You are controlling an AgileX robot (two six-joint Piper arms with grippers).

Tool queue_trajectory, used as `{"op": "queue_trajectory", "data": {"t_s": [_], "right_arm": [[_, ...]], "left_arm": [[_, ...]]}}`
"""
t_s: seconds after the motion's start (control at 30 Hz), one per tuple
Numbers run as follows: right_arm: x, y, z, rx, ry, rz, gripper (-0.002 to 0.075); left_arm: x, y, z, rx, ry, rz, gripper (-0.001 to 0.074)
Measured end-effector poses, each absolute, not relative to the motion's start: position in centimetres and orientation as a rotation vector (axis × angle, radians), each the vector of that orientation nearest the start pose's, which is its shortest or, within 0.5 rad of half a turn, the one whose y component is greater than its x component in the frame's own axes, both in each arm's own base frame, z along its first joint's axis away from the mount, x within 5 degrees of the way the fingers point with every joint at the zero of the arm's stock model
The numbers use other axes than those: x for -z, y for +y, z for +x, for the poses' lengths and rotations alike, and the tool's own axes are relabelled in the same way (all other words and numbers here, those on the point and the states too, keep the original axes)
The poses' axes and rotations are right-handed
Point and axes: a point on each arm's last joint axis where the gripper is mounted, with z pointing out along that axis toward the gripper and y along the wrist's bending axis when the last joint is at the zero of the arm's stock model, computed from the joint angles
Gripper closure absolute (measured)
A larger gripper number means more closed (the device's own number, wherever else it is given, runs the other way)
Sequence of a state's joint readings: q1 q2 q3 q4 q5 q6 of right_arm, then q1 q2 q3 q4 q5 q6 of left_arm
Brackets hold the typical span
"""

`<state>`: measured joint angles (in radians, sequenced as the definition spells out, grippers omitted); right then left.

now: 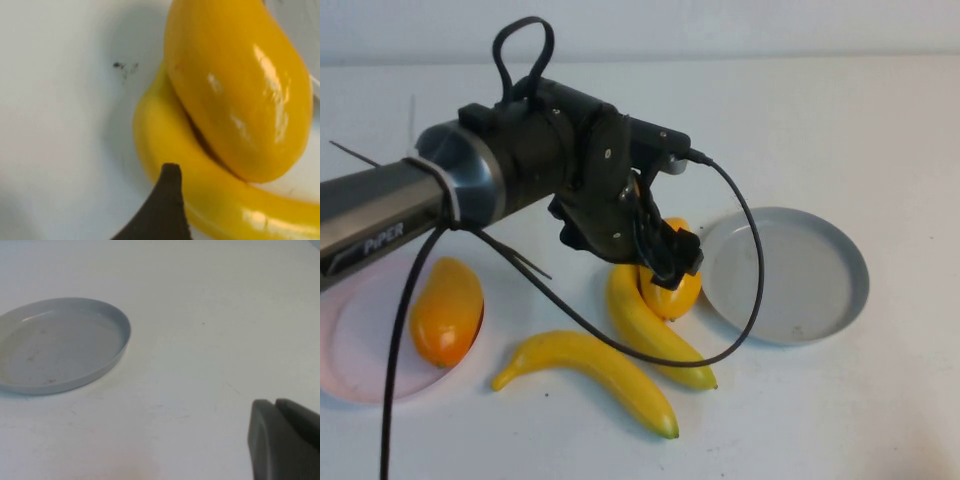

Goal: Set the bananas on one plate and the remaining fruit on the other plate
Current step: Put one type of fruit in the left plate

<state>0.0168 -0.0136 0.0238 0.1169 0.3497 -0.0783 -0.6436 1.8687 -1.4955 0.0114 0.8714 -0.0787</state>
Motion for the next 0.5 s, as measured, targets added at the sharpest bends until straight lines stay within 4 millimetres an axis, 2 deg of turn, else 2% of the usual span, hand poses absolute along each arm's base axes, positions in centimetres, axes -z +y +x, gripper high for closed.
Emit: {"op": "queue_trajectory", "data": {"t_s": [0.17,0.5], "right_arm": [[-17.5,0.5,5.3,-0.071,1.842,-0.014,0.0744],[-17.5,0.5,5.3,-0.071,1.842,-0.014,0.0744]], "left_arm": [[-24.3,-25.4,33.2,0.237,2.571,0.756,0.0066],[-22.9,-26.4,34.7,0.285,2.493,0.674,0.0066]]}}
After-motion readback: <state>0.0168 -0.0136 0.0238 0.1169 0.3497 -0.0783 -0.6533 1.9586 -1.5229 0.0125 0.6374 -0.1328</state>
